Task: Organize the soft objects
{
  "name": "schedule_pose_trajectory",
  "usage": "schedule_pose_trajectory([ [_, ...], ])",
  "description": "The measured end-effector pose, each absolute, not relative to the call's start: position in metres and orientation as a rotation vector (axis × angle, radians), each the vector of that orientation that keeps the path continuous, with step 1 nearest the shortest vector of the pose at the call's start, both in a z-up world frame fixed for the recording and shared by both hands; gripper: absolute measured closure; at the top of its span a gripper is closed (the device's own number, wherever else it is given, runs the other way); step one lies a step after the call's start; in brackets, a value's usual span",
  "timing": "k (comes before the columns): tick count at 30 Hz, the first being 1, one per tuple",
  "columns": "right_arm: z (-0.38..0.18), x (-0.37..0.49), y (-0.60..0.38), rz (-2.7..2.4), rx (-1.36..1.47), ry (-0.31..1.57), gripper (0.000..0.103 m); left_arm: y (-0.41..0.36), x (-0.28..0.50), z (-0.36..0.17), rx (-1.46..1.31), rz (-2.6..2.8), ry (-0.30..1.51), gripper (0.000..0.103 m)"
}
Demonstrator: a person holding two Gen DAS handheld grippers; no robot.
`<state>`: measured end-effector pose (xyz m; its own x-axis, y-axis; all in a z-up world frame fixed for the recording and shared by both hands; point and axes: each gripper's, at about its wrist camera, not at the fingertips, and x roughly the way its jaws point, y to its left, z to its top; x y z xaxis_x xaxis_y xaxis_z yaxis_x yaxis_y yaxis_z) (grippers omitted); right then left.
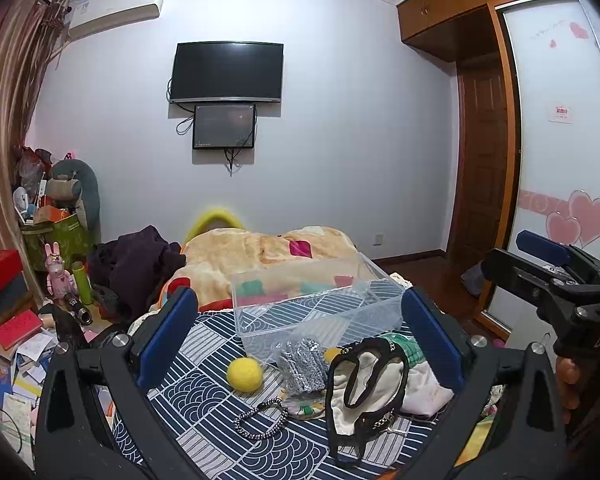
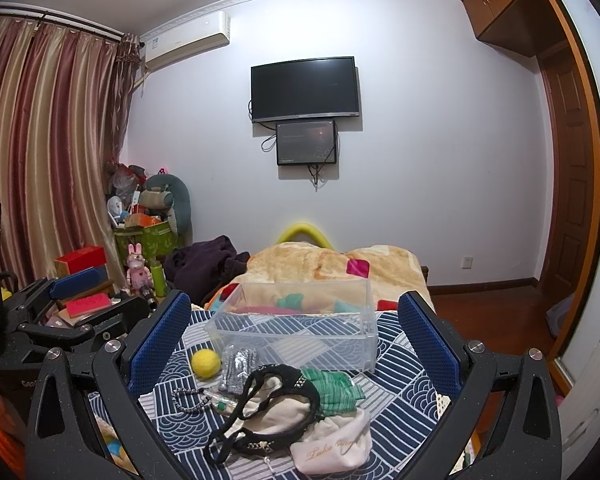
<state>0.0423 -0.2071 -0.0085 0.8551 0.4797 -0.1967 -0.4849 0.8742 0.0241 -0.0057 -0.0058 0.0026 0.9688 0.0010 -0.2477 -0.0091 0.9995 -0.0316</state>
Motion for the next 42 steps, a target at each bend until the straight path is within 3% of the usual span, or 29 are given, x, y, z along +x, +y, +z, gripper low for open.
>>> schedule_pose_trajectory([
  [15, -0.015, 0.044, -0.205, 0.529, -0.031, 0.225, 0.0, -0.003, 0.0, -0.004, -0.041, -0.005, 0.278, 0.0],
  [23, -0.049, 0.069, -0.202, 0.536, -0.065, 0.357, 0.0, 0.022, 0.024, -0.036, -0.091, -0.007, 0.391, 0.0],
  [29, -0.071, 0.092, -0.209, 0.521, -0.032, 0.457, 0.0, 0.041, 0.05, -0.06, -0.096, 0.039, 0.473, 0.017],
  [36, -0.083, 0.111, -0.199, 0.598, -0.025, 0.531, 0.014, 0.052, 0.085, -0.091, -0.093, 0.054, 0.573, 0.027],
  [39, -0.088, 0.123, -0.182, 0.632, -0.047, 0.556, 0.02, 0.055, 0.102, -0.108, -0.079, 0.066, 0.635, 0.037],
  [42, -0.098, 0.136, -0.17, 0.645, -0.076, 0.601, 0.031, 0.061, 0.114, -0.12, -0.099, 0.069, 0.677, 0.039],
])
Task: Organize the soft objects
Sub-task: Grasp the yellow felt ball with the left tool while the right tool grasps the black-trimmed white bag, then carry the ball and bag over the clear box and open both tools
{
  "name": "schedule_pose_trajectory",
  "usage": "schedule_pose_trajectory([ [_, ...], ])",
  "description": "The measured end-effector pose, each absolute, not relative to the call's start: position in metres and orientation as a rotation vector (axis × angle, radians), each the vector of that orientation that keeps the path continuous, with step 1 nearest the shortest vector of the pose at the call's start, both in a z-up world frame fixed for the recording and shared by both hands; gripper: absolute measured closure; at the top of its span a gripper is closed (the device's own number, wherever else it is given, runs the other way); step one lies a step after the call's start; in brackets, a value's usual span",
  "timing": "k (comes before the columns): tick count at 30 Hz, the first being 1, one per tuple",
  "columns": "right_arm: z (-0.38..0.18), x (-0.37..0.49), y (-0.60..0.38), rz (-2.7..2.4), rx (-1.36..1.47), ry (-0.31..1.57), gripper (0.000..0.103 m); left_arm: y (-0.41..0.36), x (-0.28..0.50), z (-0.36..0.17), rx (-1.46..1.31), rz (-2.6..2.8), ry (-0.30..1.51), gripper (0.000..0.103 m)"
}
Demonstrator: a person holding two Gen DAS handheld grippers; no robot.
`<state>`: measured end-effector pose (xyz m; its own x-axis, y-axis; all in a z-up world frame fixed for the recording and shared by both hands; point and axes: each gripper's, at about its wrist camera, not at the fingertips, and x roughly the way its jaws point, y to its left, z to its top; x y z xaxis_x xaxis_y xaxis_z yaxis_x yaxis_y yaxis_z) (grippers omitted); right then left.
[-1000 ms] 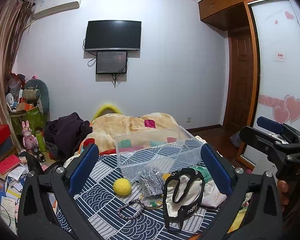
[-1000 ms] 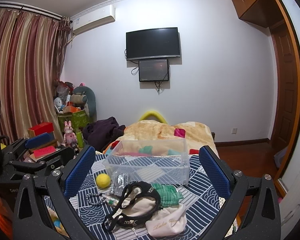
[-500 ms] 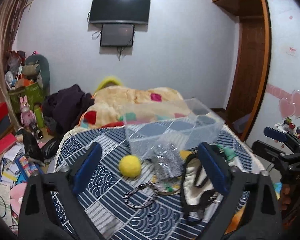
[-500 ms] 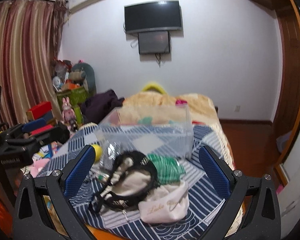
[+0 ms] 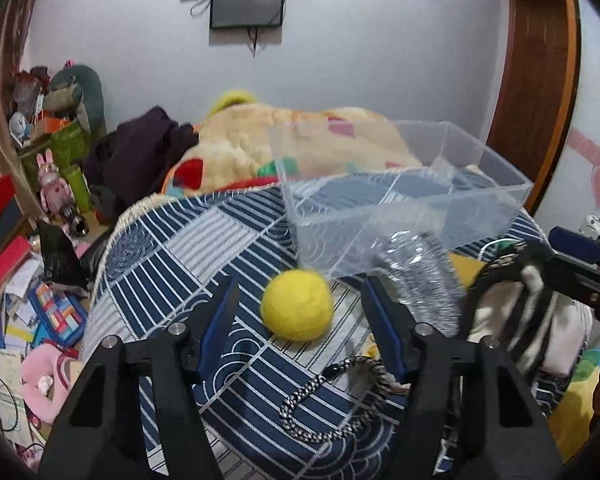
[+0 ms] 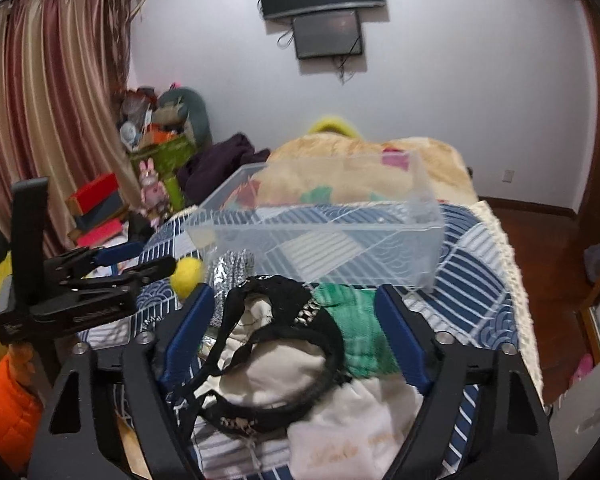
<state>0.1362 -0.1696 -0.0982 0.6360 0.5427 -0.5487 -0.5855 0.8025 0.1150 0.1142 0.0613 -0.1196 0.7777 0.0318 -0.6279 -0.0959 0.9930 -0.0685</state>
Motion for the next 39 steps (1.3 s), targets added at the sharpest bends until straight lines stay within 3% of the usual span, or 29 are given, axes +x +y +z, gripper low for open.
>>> schedule_pose_trajectory([
  [3, -0.11, 0.142, -0.163, 0.641, -0.109, 0.646, 0.048, 0.065, 0.12, -0.128, -0.109, 0.062, 0.695, 0.039],
  [5, -0.115, 0.141, -0.162, 0.643, -0.118, 0.66, 0.064, 0.066, 0.123, -0.132, -0.114, 0.058, 0.706, 0.042],
  [10, -0.112, 0.135, -0.171, 0.646, -0.108, 0.645, 0.076, 0.068, 0.132, -0.142, -0.134, 0.035, 0.748, 0.061],
  [14, -0.107, 0.132, -0.175, 0.645, -0.098, 0.631, 0.083, 0.065, 0.127, -0.14, -0.123, 0.031, 0.733, 0.064],
  [28, -0.041, 0.115, -0.188, 0.616, -0.052, 0.412, 0.087, 0.062, 0.088, -0.069, -0.099, 0.002, 0.531, 0.064],
  [39, -0.009, 0.153, -0.179, 0.516, -0.061, 0.319, 0.087, 0.058, 0.117, -0.039, -0.07, -0.007, 0.458, 0.064],
])
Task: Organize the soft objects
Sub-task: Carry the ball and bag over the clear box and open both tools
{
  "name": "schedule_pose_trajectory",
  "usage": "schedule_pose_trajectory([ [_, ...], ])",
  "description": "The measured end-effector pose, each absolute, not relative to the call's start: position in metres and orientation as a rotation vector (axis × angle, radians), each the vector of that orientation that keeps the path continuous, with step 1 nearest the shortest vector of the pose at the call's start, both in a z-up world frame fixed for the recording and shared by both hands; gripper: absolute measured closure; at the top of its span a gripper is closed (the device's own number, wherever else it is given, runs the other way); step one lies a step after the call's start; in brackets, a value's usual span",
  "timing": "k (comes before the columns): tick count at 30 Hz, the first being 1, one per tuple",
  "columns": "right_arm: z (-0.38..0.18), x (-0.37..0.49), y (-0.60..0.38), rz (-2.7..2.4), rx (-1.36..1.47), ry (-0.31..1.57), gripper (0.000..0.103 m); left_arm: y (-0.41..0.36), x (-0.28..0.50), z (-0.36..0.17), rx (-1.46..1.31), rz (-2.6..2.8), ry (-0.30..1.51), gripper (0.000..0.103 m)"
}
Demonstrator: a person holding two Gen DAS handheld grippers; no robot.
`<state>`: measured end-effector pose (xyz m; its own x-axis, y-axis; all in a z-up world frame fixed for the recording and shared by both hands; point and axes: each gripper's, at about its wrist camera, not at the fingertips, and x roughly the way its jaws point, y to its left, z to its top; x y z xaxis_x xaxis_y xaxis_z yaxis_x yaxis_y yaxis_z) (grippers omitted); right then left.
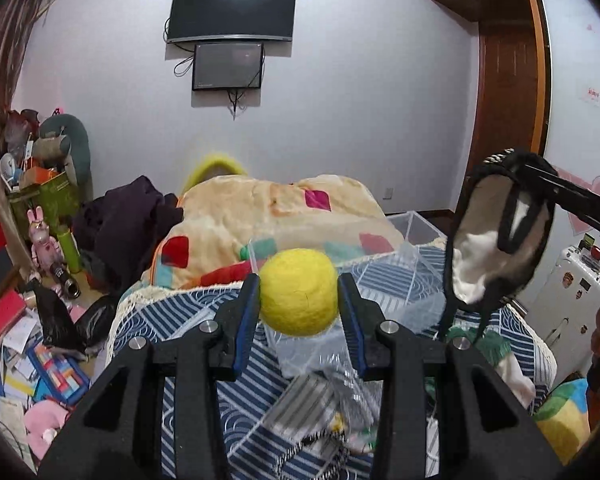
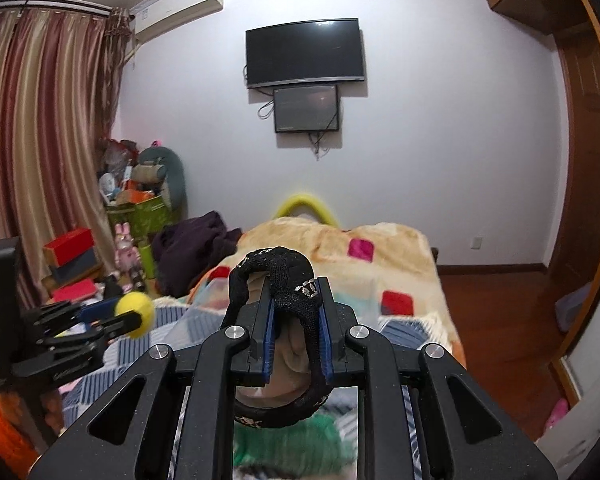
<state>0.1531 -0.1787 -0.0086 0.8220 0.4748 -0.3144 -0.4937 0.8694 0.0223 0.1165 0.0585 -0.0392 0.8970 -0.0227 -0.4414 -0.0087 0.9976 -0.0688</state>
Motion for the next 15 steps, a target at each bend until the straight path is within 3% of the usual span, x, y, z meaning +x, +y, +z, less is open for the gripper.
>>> schedule_pose_trajectory([
  [15, -0.049, 0.215, -0.147, 0.436, -0.132, 0.474, 0.087, 0.05, 0.191, -0.075, -0.042, -0.029, 0.642, 0.064],
])
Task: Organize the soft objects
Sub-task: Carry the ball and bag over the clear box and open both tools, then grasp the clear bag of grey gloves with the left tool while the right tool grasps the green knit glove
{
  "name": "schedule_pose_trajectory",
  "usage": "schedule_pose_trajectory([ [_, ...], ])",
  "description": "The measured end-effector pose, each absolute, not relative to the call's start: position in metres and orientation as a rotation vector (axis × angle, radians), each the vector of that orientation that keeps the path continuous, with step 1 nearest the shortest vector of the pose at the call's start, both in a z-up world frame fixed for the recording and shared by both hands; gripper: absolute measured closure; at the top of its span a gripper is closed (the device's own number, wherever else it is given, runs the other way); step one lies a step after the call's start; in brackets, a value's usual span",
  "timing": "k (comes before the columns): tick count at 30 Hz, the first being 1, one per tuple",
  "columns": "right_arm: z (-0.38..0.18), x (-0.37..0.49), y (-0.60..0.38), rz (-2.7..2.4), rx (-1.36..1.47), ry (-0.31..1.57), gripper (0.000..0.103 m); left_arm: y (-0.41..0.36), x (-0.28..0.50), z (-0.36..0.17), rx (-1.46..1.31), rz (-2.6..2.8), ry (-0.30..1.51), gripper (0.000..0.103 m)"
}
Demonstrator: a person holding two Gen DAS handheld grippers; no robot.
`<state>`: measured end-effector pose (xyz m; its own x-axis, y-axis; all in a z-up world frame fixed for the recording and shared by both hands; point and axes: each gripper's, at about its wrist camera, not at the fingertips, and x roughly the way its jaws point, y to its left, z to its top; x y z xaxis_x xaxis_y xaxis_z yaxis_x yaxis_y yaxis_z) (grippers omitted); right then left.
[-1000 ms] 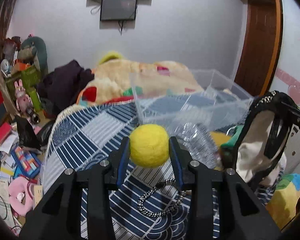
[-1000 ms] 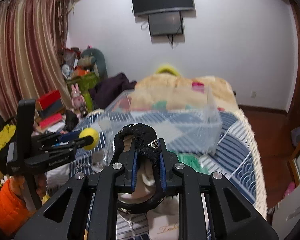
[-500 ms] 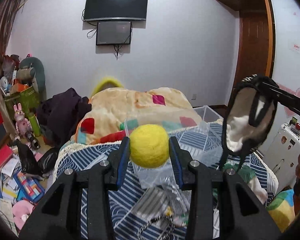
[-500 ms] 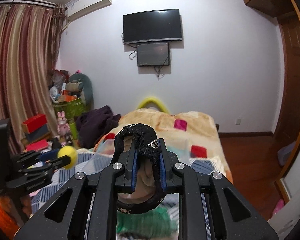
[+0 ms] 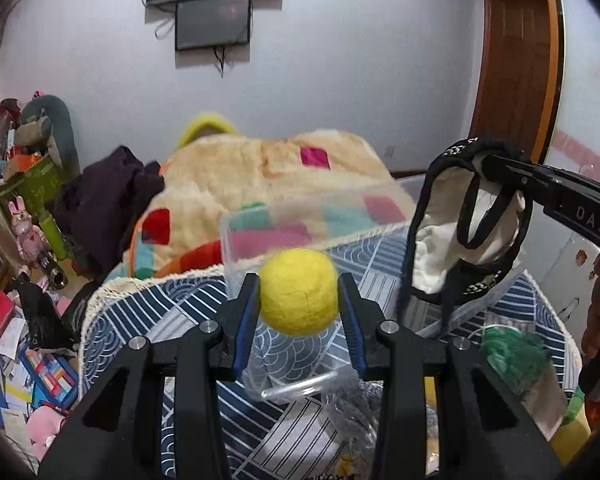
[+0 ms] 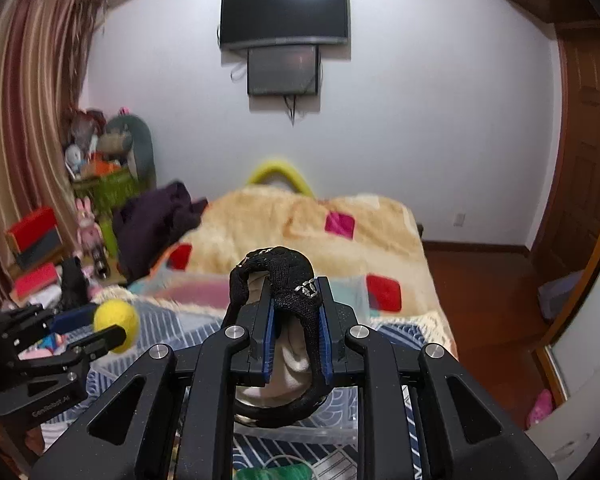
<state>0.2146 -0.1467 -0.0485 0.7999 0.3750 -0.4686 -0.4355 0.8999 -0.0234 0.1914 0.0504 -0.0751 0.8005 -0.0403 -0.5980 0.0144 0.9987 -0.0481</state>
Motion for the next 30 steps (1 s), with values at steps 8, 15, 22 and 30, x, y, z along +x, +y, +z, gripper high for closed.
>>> schedule_pose_trajectory([
  [8, -0.071, 0.229, -0.145, 0.464, -0.196, 0.615, 0.087, 0.04, 0.216, -0.095, -0.023, -0.041, 0.734, 0.064],
  [15, -0.08, 0.231, -0.152, 0.471, -0.231, 0.689, 0.083, 0.036, 0.218, -0.099, -0.017, -0.032, 0.765, 0.063],
  [22, -0.073, 0.222, -0.16, 0.471, -0.227, 0.667, 0.051, 0.036, 0.207, -0.089, -0.005, -0.02, 0.733, 0.04],
  [30, -0.05, 0.196, -0.168, 0.48, -0.182, 0.574, 0.022, 0.037, 0.18, -0.058, -0.036, -0.035, 0.636, 0.017],
])
